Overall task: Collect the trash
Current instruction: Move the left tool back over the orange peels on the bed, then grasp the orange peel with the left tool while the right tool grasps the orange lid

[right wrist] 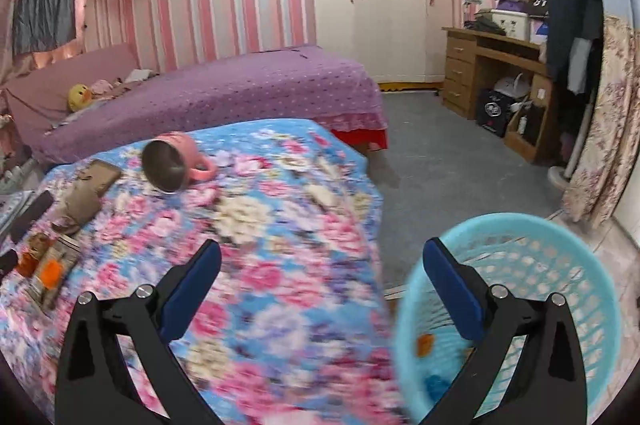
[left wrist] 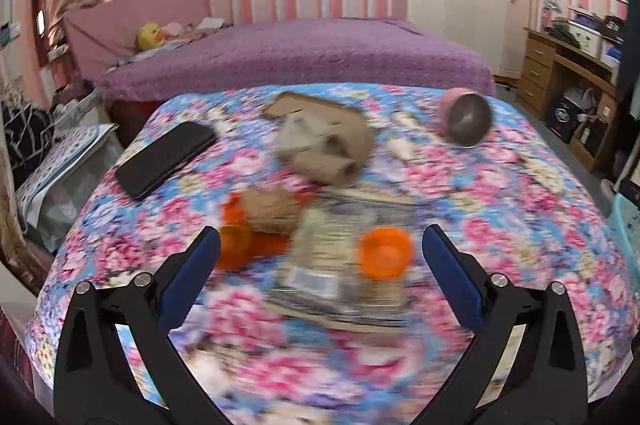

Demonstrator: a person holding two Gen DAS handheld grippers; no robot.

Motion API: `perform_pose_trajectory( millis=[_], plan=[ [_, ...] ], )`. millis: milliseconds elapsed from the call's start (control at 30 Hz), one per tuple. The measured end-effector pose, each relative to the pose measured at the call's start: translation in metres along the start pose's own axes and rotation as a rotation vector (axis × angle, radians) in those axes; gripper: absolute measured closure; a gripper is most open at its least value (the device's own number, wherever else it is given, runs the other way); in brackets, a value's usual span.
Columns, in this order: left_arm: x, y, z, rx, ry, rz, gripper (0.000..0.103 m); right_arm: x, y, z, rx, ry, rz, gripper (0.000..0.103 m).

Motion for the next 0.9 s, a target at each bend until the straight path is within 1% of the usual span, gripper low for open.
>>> perform_pose_trajectory(
  millis=[67,133,267,367,467,533,567,600,633,667,700,733,800,900],
  plan=[
    [0.009,0.005,0.022,-0.037,-0.008,0.032,0.006,0.004,0.002,0.014,-0.006,-0.002,-0.001,0.004],
    [0.018,0.009,0.04,-0.053,-0.023,0.06,0.006,0.007,0.003,0.027,-0.006,-0.009,-0.001,0.005],
    [0.036,0.02,0.058,-0.044,-0.06,0.114,0.006,0.017,0.008,0.05,0.003,-0.039,0.022,0.005],
    [0.047,0.028,0.07,-0.054,-0.067,0.156,0.011,0.022,0.013,0.067,-0.024,-0.057,0.045,0.005],
    [0.057,0.033,0.076,-0.093,-0.039,0.191,0.02,0.026,0.014,0.079,-0.043,-0.066,0.053,0.005],
    [0.064,0.036,0.076,-0.098,-0.023,0.213,0.032,0.028,0.016,0.085,-0.046,-0.074,0.064,0.005],
    [0.066,0.036,0.074,-0.09,-0.024,0.217,0.035,0.029,0.017,0.089,-0.046,-0.081,0.071,0.005],
    [0.067,0.036,0.073,-0.084,-0.025,0.216,0.042,0.029,0.019,0.093,-0.049,-0.088,0.08,0.005],
    [0.067,0.035,0.071,-0.081,-0.014,0.211,0.053,0.03,0.021,0.096,-0.052,-0.092,0.085,0.005],
    [0.066,0.035,0.071,-0.086,-0.007,0.207,0.06,0.03,0.023,0.101,-0.06,-0.099,0.092,0.005],
    [0.066,0.034,0.071,-0.093,0.0,0.204,0.069,0.029,0.023,0.104,-0.067,-0.104,0.094,0.005],
    [0.065,0.034,0.072,-0.105,0.009,0.2,0.076,0.028,0.024,0.109,-0.078,-0.11,0.096,0.005],
    [0.062,0.033,0.076,-0.128,0.022,0.191,0.078,0.025,0.024,0.116,-0.093,-0.122,0.098,0.005],
    [0.055,0.03,0.084,-0.147,0.014,0.177,0.078,0.017,0.021,0.127,-0.107,-0.14,0.091,0.005]
  ],
)
Point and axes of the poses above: each gripper's, at about its wrist camera, not at the fingertips, and x roughly the way its jaws point, z to its left, y to its underside, the point moved 4 cm from there along x, roughly the way its jaws point, and after that the axes turned 11 degrees about -z, right-handed, at the moved point
